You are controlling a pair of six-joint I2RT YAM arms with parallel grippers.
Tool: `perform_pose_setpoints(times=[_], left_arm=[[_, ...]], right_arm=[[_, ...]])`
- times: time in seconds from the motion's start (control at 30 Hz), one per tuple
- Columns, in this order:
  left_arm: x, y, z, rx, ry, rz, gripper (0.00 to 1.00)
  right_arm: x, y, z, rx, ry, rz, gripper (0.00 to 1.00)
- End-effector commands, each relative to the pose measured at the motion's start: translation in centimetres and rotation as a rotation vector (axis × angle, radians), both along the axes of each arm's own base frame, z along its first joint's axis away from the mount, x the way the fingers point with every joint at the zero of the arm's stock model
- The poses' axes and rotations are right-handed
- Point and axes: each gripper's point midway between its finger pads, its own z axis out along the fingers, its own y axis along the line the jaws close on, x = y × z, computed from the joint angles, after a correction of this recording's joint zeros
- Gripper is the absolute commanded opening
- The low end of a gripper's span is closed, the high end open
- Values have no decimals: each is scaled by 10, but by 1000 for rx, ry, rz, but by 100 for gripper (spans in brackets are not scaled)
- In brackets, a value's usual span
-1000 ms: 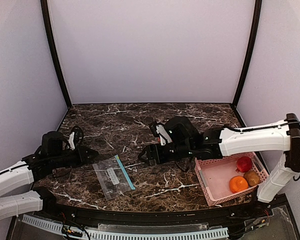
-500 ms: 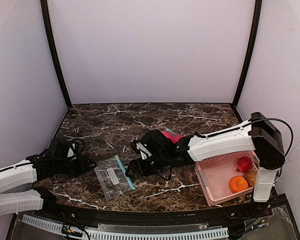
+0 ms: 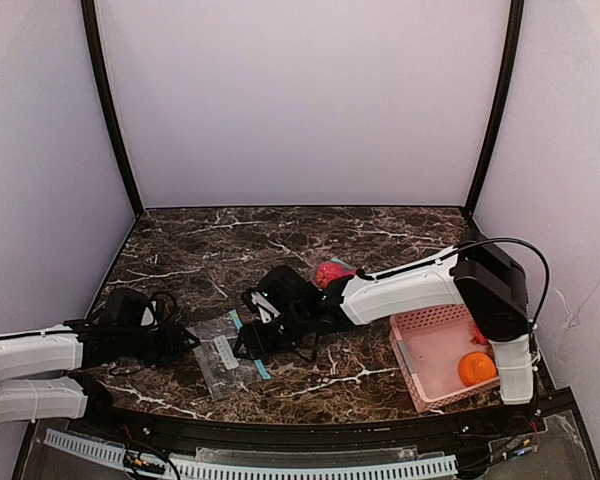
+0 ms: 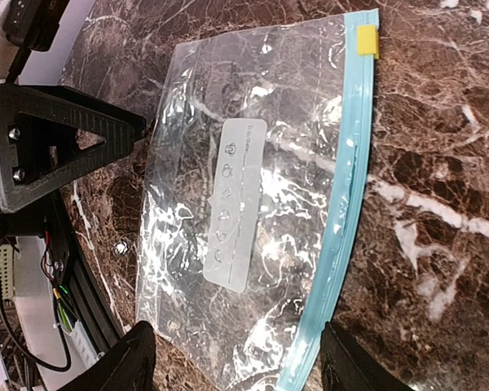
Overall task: Place the food in the zip-top bag and seal the zipper
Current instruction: Hold the zipper food storage bag at the center of the board, then pick up the zipper food storage bag at the center of the board.
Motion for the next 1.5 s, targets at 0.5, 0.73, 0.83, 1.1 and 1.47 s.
perform_pose_setpoints(times=[0.5, 0.73, 0.83, 1.1, 1.47], left_arm=[[-5, -15, -13, -120, 33, -2, 53], [-5, -16, -13, -132, 30, 2, 44], [-5, -15, -15, -129, 34, 5, 38], [-1, -18, -11, -122, 18, -23, 1], [13, -54, 87, -242, -369, -297, 1]], right_arm=[[0, 25, -27, -28, 37, 36, 62], [-1, 28, -32, -28, 48, 49, 61], [-1, 28, -32, -27, 48, 50, 61], [3, 22, -15, -14, 9, 37, 60], [25, -40, 79, 123, -91, -62, 73]])
